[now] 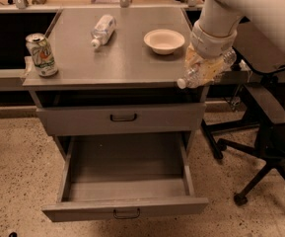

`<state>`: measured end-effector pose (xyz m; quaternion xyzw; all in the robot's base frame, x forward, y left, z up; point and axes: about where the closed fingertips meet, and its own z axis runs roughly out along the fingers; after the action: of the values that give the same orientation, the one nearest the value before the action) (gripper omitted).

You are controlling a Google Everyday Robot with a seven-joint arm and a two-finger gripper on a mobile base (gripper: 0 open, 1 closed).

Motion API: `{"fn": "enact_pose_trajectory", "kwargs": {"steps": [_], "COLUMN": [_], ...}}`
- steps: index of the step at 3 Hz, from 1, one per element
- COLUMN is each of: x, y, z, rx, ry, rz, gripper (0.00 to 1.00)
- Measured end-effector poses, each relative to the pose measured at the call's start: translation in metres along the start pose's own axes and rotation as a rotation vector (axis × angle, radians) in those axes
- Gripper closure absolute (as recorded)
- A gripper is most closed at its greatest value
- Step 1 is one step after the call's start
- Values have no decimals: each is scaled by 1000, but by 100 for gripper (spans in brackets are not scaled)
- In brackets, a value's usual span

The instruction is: Place water bottle into middle drawer

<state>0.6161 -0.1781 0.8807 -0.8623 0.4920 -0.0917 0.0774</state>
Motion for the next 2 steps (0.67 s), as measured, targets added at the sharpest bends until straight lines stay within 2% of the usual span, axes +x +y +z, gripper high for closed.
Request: {"fn": "enact_pose_trajectory", "kwargs": {"steps": [1, 2], "x": [-15, -54], "y": [10, 34], "z": [5, 8], "rx": [-46, -113], "ry": [-39, -152], "rz": [84, 268], "gripper": [100, 100]}}
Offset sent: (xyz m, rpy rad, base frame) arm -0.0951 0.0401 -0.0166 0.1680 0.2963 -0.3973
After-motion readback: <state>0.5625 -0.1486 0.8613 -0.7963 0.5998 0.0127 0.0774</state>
